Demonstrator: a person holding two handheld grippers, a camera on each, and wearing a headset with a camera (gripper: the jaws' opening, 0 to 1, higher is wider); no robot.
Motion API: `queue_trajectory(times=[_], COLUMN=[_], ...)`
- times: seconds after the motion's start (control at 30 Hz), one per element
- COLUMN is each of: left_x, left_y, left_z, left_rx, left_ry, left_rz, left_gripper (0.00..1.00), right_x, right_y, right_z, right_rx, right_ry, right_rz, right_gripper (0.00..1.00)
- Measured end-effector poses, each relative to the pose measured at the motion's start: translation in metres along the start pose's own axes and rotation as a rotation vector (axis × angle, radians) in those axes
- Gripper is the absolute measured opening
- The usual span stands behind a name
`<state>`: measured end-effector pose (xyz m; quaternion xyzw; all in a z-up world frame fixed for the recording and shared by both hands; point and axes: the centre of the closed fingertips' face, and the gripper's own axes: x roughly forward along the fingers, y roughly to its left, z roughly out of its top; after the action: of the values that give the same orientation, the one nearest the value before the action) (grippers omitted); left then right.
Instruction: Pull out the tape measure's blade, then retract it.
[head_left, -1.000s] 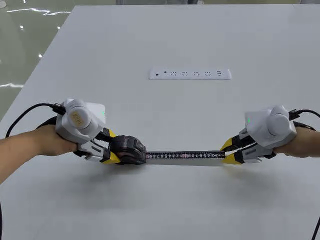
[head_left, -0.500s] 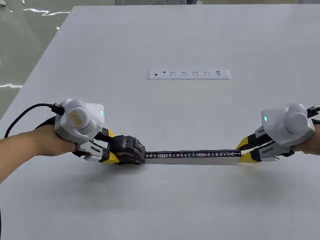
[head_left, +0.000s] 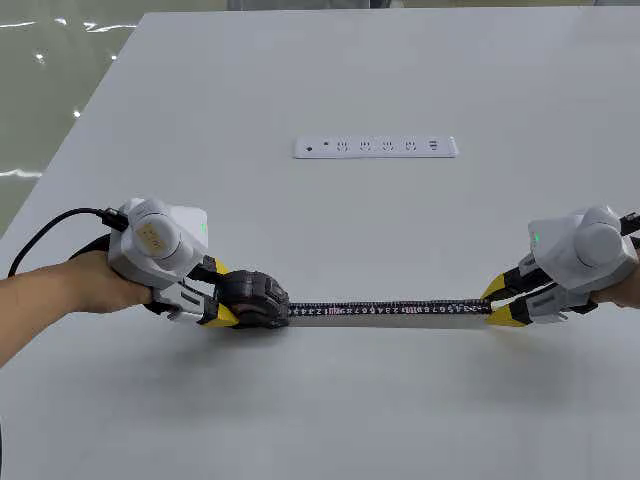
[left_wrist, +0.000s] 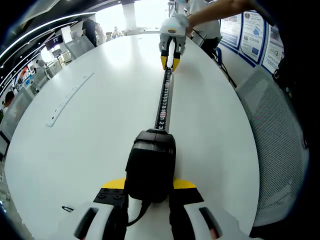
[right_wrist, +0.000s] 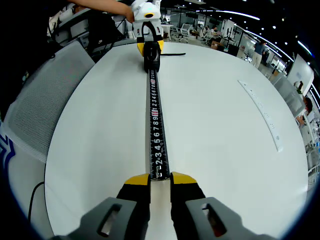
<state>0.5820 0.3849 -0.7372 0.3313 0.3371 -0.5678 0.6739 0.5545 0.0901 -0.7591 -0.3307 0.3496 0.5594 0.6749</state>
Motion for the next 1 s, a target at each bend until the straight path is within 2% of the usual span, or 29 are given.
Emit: queue_trajectory(times=[0.3,0.37,0.4,0.47,0.5,0.6,0.67,0.8,0.9,1.0], left_x=[0.001,0.001,0.002,0.001,0.001,-0.003,-0.007,-0.012,-0.017,-0.023], left_y=[0.001,0.001,0.001,0.001,0.002,0.006,0.007,0.004,0.0,-0.004], left_z=[0.001,0.001,0.001,0.001,0.0,-0.001,-0.003,-0.006,-0.008,-0.008], left_rx=[0.016,0.026,0.037,0.061,0.067,0.054,0.05,0.044,0.0,-0.052], left_ry=[0.024,0.029,0.032,0.036,0.039,0.028,0.022,0.01,-0.021,-0.05], left_rz=[-0.003,-0.004,-0.005,-0.002,0.002,0.021,0.026,0.026,0.032,0.046], left_gripper=[0.28,0.28,0.29,0.29,0.3,0.38,0.38,0.47,0.52,0.62], right_x=[0.007,0.005,0.004,0.001,-0.001,-0.005,-0.007,-0.013,-0.016,-0.021], right_y=[0.003,-0.001,-0.004,-0.006,-0.003,-0.002,-0.001,0.001,0.005,0.005], right_z=[-0.007,-0.008,-0.007,-0.008,-0.009,-0.015,-0.015,-0.015,-0.014,-0.011], right_rx=[-0.04,-0.004,-0.029,-0.008,0.012,0.021,0.044,0.084,0.125,0.17], right_ry=[0.059,0.06,0.052,0.049,0.04,0.048,0.03,0.003,-0.019,-0.056], right_rz=[0.007,-0.008,-0.025,-0.043,-0.031,-0.052,-0.061,-0.081,-0.091,-0.121], right_gripper=[0.15,0.16,0.17,0.25,0.28,0.33,0.42,0.5,0.58,0.72])
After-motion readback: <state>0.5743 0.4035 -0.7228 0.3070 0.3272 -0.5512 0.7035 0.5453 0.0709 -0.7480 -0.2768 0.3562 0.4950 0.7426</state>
